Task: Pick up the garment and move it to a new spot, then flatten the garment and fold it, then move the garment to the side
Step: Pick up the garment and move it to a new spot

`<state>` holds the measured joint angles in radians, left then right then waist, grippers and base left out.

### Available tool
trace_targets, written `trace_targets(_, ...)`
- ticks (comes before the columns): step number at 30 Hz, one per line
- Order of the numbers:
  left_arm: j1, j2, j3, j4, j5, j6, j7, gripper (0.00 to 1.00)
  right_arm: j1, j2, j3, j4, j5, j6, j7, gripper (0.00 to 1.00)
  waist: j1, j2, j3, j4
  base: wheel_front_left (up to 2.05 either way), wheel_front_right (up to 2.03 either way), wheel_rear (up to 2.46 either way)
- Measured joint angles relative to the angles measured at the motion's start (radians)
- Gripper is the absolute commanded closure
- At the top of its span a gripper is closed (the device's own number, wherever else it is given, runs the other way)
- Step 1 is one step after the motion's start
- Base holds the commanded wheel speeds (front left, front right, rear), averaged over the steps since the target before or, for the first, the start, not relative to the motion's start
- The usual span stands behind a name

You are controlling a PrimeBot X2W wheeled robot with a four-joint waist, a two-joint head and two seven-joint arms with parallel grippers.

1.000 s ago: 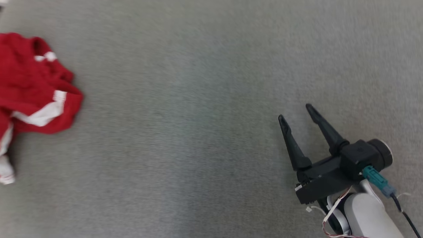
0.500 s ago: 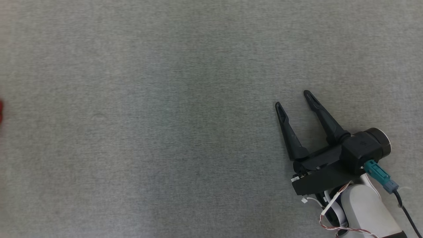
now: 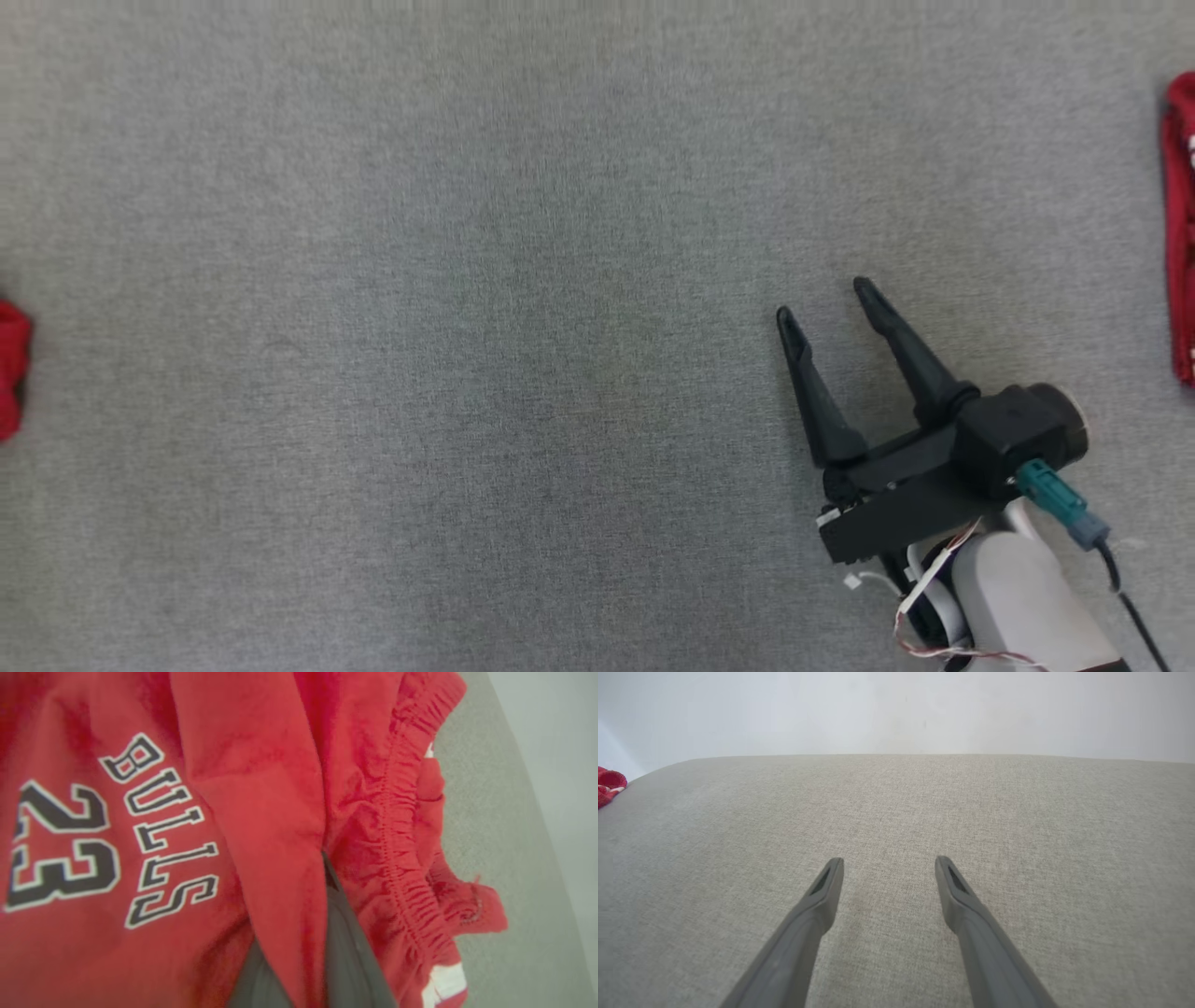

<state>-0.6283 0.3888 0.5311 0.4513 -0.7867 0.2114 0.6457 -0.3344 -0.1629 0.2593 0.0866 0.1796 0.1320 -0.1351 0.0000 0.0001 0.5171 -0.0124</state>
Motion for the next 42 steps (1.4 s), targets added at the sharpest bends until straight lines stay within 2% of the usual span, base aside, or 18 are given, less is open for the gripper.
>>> trace_targets(4,-0.028,0.012,-0.027,-0.042,0.0,-0.046,-0.012,1.0,0.012,0.017,0.014,0.043,0.017,0.0,-0.018,0.0,0.0001,0.0,-0.055,0.003,0.0,0.0,0.0)
trace_targets(8,-0.07,0.023,-0.08,-0.099,0.005,-0.071,0.011,1.0,0.029,0.032,0.028,0.091,0.036,0.0,-0.039,0.0,0.0,0.0,-0.124,0.002,0.0,0.0,0.0)
trace_targets(16,-0.113,-0.017,-0.202,-0.198,0.012,-0.103,0.086,1.0,0.085,0.062,0.045,0.166,0.067,0.0,-0.063,0.0,-0.0001,-0.0001,-0.283,-0.019,0.0,0.0,0.0)
trace_targets(24,-0.128,-0.171,-0.364,-0.372,0.013,-0.072,0.16,1.0,0.117,0.082,0.057,0.188,0.083,0.0,-0.068,0.0,-0.0003,-0.0002,-0.408,-0.094,0.0,0.0,0.0)
trace_targets(29,-0.109,-0.281,-0.461,-0.402,0.008,-0.081,0.152,1.0,0.121,0.086,0.061,0.188,0.085,0.0,-0.068,0.0,-0.0003,-0.0002,-0.443,-0.171,0.0,0.0,0.0)
trace_targets(34,-0.017,-0.32,-0.551,-0.351,0.016,-0.099,0.081,1.0,0.121,0.088,0.075,0.184,0.085,0.0,-0.064,0.0,-0.0001,-0.0001,-0.457,-0.249,0.0,0.0,0.0)
trace_targets(37,0.035,-0.321,-0.591,-0.281,0.092,-0.123,-0.026,1.0,0.119,0.087,0.077,0.181,0.089,0.0,-0.062,0.0,-0.0001,-0.0001,-0.459,-0.294,0.0,0.0,0.0)
trace_targets(42,0.136,-0.321,-0.626,-0.105,0.187,-0.138,-0.204,1.0,0.119,0.083,0.079,0.176,0.094,0.0,-0.059,0.0,0.0,-0.0001,-0.453,-0.359,0.0,0.0,0.0)
